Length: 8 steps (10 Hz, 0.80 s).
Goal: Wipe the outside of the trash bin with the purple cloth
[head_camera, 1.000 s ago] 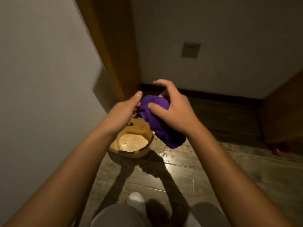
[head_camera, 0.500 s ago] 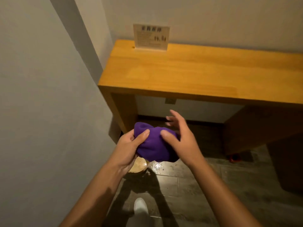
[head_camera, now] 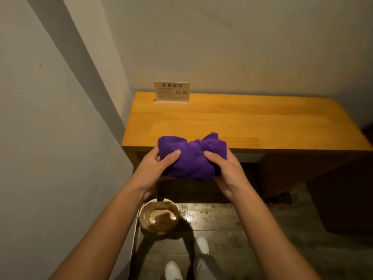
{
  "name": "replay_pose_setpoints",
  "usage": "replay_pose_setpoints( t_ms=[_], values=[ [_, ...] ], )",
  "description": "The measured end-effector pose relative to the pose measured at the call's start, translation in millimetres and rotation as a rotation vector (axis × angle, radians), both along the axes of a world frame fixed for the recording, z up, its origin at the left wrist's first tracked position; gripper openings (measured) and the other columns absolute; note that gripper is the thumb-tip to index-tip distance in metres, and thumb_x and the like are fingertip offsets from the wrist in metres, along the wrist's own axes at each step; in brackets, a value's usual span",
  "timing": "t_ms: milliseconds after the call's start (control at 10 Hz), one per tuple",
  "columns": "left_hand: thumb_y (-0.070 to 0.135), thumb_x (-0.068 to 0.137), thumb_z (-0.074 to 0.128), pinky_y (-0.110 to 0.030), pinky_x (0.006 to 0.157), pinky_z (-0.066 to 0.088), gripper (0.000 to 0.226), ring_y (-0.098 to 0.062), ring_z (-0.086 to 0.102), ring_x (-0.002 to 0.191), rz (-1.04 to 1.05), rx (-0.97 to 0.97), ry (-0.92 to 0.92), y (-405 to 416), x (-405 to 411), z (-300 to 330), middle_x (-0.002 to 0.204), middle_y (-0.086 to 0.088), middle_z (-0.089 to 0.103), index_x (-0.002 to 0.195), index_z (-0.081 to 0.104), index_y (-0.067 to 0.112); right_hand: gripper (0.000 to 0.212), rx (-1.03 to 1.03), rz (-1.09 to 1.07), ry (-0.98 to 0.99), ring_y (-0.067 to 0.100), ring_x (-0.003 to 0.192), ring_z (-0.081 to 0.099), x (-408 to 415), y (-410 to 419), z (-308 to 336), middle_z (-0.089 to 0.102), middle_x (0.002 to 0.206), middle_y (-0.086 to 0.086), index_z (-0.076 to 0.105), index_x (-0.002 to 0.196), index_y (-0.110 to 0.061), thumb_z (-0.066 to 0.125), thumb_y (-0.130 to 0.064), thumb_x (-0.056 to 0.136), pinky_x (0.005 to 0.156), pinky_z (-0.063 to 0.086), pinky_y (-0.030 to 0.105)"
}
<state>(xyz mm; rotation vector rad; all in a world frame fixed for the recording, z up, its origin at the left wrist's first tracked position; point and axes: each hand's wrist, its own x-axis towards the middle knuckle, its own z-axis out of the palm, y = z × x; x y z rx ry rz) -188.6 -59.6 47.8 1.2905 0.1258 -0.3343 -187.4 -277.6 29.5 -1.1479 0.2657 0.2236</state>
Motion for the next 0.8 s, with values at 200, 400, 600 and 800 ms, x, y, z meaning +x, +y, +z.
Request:
replay_pose_setpoints(
  t_ms=[200, 400, 600, 800],
  values=[
    [0.024, 0.079, 0.084, -0.025, 0.072, 0.059, 0.036, -0.012, 0.073, 0.096, 0.239, 0.167, 0.065, 8.0, 71.5, -21.4, 0.105, 0.003, 0.078, 0.111, 0.070, 0.026, 0.051, -0.245, -0.089, 0.057, 0.020, 0.104, 0.074, 75.3, 17.7, -12.9, 0.076, 0.115, 0.001, 0.067, 0.114, -0.028, 0.092, -0.027, 0.070, 0.086, 0.061, 0.035],
    [0.032, 0.080, 0.082, -0.033, 0.085, 0.058, 0.033, -0.017, 0.069, 0.104, 0.317, 0.413, 0.138, 24.7, 137.1, -60.6, 0.108, 0.002, 0.075, 0.110, 0.071, 0.023, 0.048, -0.676, -0.010, 0.063, 0.021, 0.100, 0.066, 159.0, 37.0, -40.7, 0.066, 0.108, 0.001, 0.057, 0.116, -0.018, 0.084, -0.036, 0.080, 0.071, 0.050, 0.027],
    [0.040, 0.086, 0.074, -0.035, 0.077, 0.052, 0.033, -0.025, 0.066, 0.099, 0.228, 0.928, 0.100, 23.2, 172.7, -77.5, 0.098, 0.000, 0.070, 0.107, 0.067, 0.016, 0.068, -1.076, 0.063, 0.008, 0.028, 0.109, 0.067, 193.8, 36.4, -64.1, 0.066, 0.113, 0.003, 0.047, 0.134, -0.017, 0.079, -0.050, 0.084, 0.080, 0.054, 0.036],
    [0.052, 0.084, 0.072, -0.047, 0.104, 0.044, 0.084, -0.031, 0.047, 0.132, 0.294, 1.418, -0.269, 22.6, 165.5, -73.7, 0.145, -0.012, 0.049, 0.149, 0.035, 0.013, 0.071, -1.311, -0.013, -0.387, 0.029, 0.149, 0.037, 193.6, 24.9, -68.1, 0.043, 0.160, 0.009, 0.037, 0.156, -0.017, 0.066, -0.035, 0.093, 0.119, 0.034, 0.048]
  ],
)
